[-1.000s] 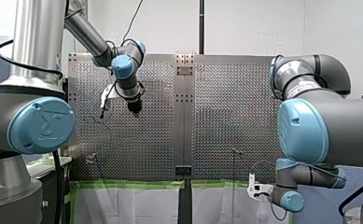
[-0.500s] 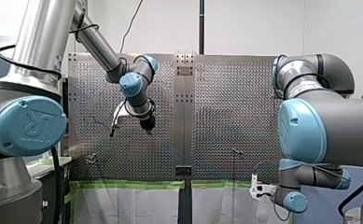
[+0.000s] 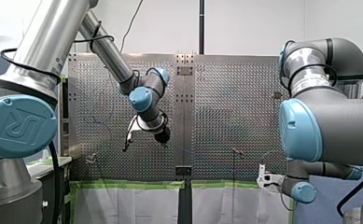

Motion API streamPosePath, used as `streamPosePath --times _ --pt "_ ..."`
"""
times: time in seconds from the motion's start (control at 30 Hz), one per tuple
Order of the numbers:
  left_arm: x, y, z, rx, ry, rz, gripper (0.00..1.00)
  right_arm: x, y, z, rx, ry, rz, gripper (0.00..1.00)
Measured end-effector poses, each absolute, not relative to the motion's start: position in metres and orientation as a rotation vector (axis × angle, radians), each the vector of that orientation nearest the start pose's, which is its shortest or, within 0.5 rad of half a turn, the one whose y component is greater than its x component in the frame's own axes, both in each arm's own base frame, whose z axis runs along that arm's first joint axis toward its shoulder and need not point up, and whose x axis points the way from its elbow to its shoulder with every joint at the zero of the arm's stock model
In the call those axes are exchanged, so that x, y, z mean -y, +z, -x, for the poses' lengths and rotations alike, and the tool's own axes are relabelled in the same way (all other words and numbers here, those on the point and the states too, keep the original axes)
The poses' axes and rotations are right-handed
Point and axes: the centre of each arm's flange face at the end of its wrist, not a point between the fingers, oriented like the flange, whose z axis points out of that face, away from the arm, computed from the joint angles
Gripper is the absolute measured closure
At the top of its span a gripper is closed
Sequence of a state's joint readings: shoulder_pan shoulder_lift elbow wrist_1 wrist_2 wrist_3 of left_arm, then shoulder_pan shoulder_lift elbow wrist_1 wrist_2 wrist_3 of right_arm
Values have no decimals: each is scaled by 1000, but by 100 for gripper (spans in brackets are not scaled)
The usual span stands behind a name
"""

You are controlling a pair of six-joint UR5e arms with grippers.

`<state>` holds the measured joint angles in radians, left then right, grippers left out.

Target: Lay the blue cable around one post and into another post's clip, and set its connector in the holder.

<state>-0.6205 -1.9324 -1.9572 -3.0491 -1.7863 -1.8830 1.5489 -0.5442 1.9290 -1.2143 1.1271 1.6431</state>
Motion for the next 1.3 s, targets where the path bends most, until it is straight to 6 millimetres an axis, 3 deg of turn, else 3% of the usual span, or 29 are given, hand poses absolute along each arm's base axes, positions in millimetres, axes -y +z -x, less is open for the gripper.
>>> streamPosePath --times 0.33,0.97,1.17,1.3 --pt "384 118 -282 -2198 -294 -311 1 525 -85 -144 1179 1525 -1540 100" --pt "425 53 -237 -2099 -178 -496 1 522 -83 -162 1139 1554 -1552 100" --pt "453 48 -231 -2025 -204 -561 1 517 -84 -172 1132 1561 -1564 100" --pt "468 55 -240 -1976 -242 -554 1 515 -85 -177 1132 1562 -1568 100"
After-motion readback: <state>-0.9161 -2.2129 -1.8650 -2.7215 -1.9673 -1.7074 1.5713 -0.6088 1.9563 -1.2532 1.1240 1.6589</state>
